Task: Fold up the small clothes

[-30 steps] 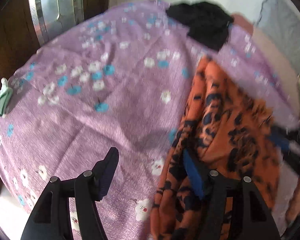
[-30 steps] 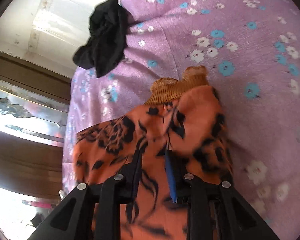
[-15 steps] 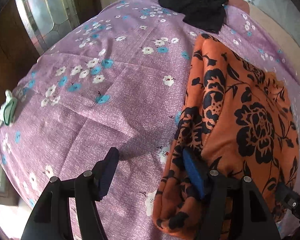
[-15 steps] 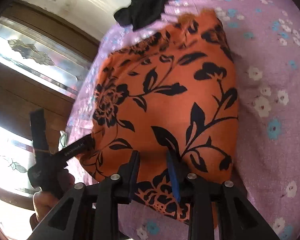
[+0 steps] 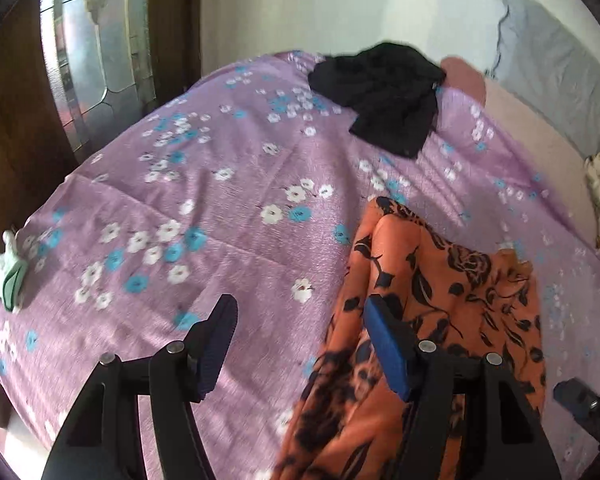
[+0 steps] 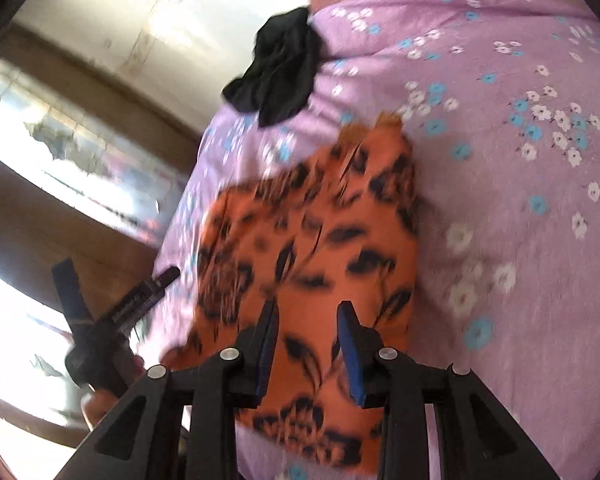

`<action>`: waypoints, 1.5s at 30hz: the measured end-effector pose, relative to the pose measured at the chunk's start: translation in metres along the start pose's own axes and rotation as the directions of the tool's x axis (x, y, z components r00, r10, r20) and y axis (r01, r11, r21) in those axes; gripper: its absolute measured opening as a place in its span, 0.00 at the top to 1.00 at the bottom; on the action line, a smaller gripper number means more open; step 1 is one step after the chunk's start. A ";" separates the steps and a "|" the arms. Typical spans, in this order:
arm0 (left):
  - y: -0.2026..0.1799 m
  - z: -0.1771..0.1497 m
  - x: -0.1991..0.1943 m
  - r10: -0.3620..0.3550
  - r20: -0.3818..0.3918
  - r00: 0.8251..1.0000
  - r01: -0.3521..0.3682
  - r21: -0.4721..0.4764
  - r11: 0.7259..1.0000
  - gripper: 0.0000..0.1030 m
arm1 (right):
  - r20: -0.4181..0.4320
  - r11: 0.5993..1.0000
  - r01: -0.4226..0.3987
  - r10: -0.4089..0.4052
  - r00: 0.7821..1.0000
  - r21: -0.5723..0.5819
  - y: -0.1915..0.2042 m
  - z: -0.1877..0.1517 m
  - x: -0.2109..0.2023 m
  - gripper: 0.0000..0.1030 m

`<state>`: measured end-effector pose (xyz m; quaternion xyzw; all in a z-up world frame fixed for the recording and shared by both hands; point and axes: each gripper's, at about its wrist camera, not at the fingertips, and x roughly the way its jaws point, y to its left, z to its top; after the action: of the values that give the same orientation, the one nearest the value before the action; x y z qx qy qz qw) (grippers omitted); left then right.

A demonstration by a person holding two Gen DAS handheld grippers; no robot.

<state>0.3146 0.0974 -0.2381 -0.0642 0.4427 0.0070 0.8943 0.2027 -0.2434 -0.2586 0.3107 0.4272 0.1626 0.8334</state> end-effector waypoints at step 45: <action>-0.025 -0.018 0.033 -0.290 -0.259 0.921 0.336 0.155 0.929 0.25 | -0.093 0.958 -0.143 0.171 0.981 0.250 -0.066 -0.002 0.046 0.27</action>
<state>0.3219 0.0693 -0.2721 -0.0462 0.5262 -0.1878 0.8281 0.2282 -0.2682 -0.3306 0.4332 0.4646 0.1925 0.7479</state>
